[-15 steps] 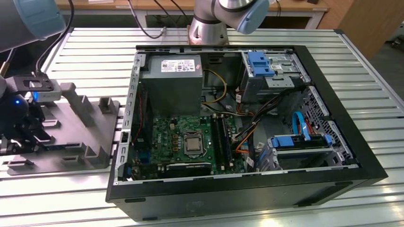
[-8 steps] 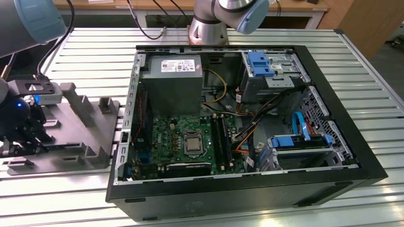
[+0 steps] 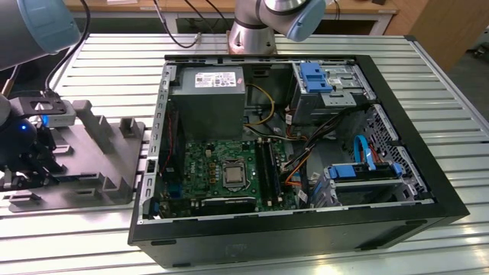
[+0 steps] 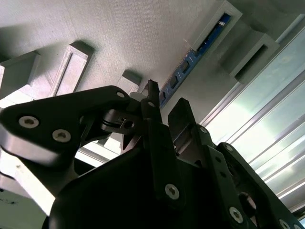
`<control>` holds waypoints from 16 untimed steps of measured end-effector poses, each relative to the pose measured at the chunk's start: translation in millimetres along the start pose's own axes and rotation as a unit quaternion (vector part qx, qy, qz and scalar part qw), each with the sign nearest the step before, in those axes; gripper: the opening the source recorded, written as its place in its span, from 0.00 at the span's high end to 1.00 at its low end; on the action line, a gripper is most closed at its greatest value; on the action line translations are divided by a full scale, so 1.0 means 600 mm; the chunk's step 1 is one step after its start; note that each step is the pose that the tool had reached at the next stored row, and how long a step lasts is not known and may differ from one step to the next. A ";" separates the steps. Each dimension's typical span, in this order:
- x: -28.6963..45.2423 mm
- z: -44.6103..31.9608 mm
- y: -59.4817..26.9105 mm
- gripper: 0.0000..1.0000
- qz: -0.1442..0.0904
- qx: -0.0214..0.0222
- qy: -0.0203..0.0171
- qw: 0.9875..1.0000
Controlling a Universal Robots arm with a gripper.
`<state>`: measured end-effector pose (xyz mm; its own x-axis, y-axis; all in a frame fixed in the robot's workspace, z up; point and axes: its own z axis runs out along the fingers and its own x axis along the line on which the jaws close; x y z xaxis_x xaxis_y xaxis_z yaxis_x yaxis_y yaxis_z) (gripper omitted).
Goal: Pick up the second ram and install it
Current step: 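Pick up the second ram and move it above second insertion slot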
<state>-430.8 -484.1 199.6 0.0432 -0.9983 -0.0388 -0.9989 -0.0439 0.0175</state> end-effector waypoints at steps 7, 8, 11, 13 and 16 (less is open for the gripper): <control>0.000 0.000 0.000 0.73 0.000 0.000 0.000 1.000; 0.000 -0.001 0.000 0.73 0.000 0.000 0.000 1.000; 0.000 -0.001 0.000 0.73 0.000 0.000 0.000 1.000; 0.000 -0.001 0.000 0.73 0.000 0.000 0.000 1.000; 0.000 -0.002 0.000 0.74 0.000 0.000 0.000 1.000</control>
<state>-430.7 -484.1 200.6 0.0433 -0.9983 -0.0388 -0.9989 -0.0440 0.0173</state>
